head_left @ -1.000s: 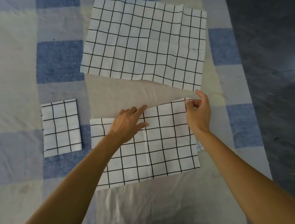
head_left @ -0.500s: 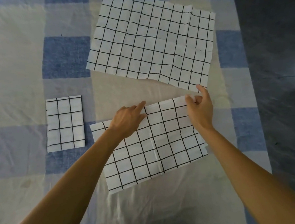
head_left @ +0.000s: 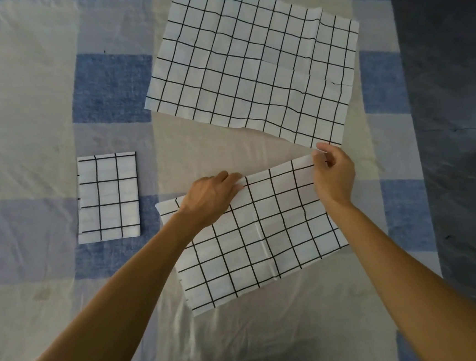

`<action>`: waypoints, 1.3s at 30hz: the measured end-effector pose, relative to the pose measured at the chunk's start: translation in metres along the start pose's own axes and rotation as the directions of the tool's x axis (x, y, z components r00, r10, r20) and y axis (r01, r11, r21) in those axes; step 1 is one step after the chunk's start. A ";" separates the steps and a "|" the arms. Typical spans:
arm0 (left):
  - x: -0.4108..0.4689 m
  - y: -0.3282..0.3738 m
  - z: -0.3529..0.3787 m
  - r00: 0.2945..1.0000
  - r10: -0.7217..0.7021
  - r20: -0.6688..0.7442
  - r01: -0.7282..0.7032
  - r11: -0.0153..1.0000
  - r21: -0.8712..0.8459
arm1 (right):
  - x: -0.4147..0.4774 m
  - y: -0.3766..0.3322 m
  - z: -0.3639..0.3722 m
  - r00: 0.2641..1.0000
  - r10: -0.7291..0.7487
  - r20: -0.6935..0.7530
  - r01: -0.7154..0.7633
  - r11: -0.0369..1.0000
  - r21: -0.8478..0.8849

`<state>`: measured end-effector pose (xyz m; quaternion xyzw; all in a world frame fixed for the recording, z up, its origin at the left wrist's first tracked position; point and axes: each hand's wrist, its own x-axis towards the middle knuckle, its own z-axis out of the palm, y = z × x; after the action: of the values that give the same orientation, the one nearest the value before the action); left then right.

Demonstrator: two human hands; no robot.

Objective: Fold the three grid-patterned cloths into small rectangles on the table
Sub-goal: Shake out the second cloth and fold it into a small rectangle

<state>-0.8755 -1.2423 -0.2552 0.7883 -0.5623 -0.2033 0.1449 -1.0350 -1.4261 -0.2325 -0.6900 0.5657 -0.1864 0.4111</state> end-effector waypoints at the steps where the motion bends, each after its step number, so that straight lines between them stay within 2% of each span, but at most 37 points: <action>1: 0.000 -0.001 -0.001 1.000 0.007 -0.018 -0.007 1.000 0.005 | -0.001 0.001 0.001 1.000 -0.007 -0.012 0.006 0.999 -0.039; 2: 0.000 -0.002 -0.003 1.000 0.004 -0.024 -0.004 1.000 0.009 | -0.003 0.002 0.003 0.998 -0.057 -0.035 0.053 0.993 -0.109; 4: 0.000 -0.003 -0.006 1.000 0.002 -0.024 -0.002 1.000 0.015 | -0.009 0.003 0.007 0.962 -0.270 -0.027 0.252 0.927 -0.278; 7: 0.003 -0.004 -0.011 0.999 0.036 -0.025 -0.035 0.999 0.034 | -0.019 -0.007 0.020 0.813 -0.537 0.226 0.582 0.732 -0.355; 10: 0.006 -0.002 -0.015 0.997 0.066 -0.051 -0.064 0.997 0.039 | -0.028 -0.023 0.038 0.687 -0.539 0.488 0.721 0.588 -0.366; 12: 0.008 -0.001 -0.018 0.992 0.080 -0.094 -0.078 0.997 0.029 | -0.033 -0.032 0.048 0.674 -0.502 0.542 0.725 0.590 -0.355; 17: 0.006 -0.004 -0.027 0.986 0.016 -0.167 -0.031 0.996 -0.084 | -0.033 -0.039 0.056 0.657 -0.535 0.532 0.745 0.570 -0.347; 19: 0.002 -0.011 -0.031 0.987 -0.021 -0.162 0.004 0.994 -0.105 | -0.029 -0.037 0.053 0.671 -0.520 0.529 0.732 0.575 -0.364; 27: -0.013 -0.035 -0.029 0.978 -0.025 -0.205 0.023 1.000 -0.014 | -0.014 -0.034 0.039 0.734 -0.428 0.527 0.663 0.620 -0.420; 34: -0.007 -0.028 -0.032 0.977 0.045 -0.206 -0.035 0.998 0.054 | -0.028 -0.056 0.081 0.592 -0.496 0.636 0.783 0.542 -0.306; 37: -0.016 -0.046 -0.036 0.977 -0.007 -0.215 0.026 0.996 0.083 | -0.026 -0.060 0.088 0.602 -0.502 0.621 0.775 0.553 -0.306; 39: -0.024 -0.057 -0.039 0.959 -0.083 -0.270 0.105 0.992 0.069 | -0.022 -0.057 0.087 0.628 -0.499 0.597 0.761 0.555 -0.337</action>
<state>-0.8165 -1.2008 -0.2431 0.8398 -0.5073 -0.0786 0.1768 -0.9425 -1.3736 -0.2347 -0.9599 0.1911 0.0091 0.2051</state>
